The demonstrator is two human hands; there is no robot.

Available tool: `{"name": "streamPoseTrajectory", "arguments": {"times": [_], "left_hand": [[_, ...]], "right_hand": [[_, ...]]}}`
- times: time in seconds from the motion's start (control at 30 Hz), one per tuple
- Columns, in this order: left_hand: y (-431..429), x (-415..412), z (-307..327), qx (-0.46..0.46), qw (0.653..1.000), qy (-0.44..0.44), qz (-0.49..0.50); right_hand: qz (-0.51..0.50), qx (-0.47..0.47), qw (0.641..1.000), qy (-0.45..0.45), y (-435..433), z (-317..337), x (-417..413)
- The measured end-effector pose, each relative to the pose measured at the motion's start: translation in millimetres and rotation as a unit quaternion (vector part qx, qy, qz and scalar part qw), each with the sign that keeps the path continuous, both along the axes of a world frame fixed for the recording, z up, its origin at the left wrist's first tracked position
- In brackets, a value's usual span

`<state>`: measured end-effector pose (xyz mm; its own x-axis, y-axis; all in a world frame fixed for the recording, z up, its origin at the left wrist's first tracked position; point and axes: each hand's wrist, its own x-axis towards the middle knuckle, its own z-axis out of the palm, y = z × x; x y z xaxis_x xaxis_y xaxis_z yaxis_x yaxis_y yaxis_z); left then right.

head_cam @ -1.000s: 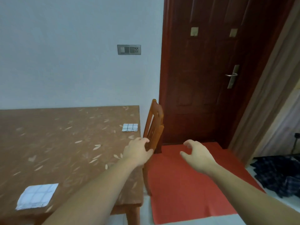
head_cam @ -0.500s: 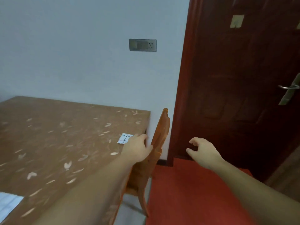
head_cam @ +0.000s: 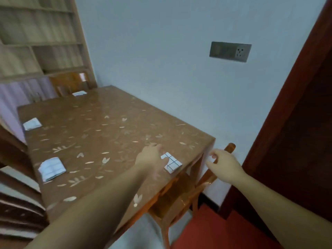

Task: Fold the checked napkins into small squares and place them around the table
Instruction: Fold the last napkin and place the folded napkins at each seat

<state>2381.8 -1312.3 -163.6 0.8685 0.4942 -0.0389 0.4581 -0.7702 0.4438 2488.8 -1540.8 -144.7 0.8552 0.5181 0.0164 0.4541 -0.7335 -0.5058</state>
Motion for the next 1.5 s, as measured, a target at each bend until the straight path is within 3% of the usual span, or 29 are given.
{"name": "streamPoseTrajectory", "arguments": {"times": [0.23, 0.43, 0.63, 0.73, 0.97, 1.17, 1.3, 1.5], "left_hand": [[25, 83, -40, -0.061, 0.996, 0.005, 0.06], [40, 117, -58, -0.06, 0.99, 0.033, 0.123], [53, 111, -70, -0.051, 0.961, 0.076, 0.262], [41, 109, -83, -0.066, 0.937, 0.096, 0.331], [2, 132, -133, -0.2, 0.887, 0.115, 0.4], [-6, 143, -184, -0.252, 0.866, 0.132, 0.412], [-6, 147, -192, -0.251, 0.861, 0.107, 0.429], [-6, 149, -194, -0.217, 0.886, 0.124, 0.39]], "right_hand": [[0.086, -0.031, 0.996, 0.014, 43, -22, 101], [0.131, -0.032, 0.988, 0.069, 83, -46, 176], [0.241, -0.043, 0.965, 0.096, 148, -77, 234], [0.302, -0.046, 0.945, 0.112, 173, -96, 245], [0.415, -0.135, 0.894, 0.099, 204, -155, 239], [0.435, -0.141, 0.886, 0.073, 223, -203, 226], [0.447, -0.15, 0.88, 0.061, 232, -216, 225], [0.461, -0.185, 0.867, 0.044, 244, -223, 231]]}}
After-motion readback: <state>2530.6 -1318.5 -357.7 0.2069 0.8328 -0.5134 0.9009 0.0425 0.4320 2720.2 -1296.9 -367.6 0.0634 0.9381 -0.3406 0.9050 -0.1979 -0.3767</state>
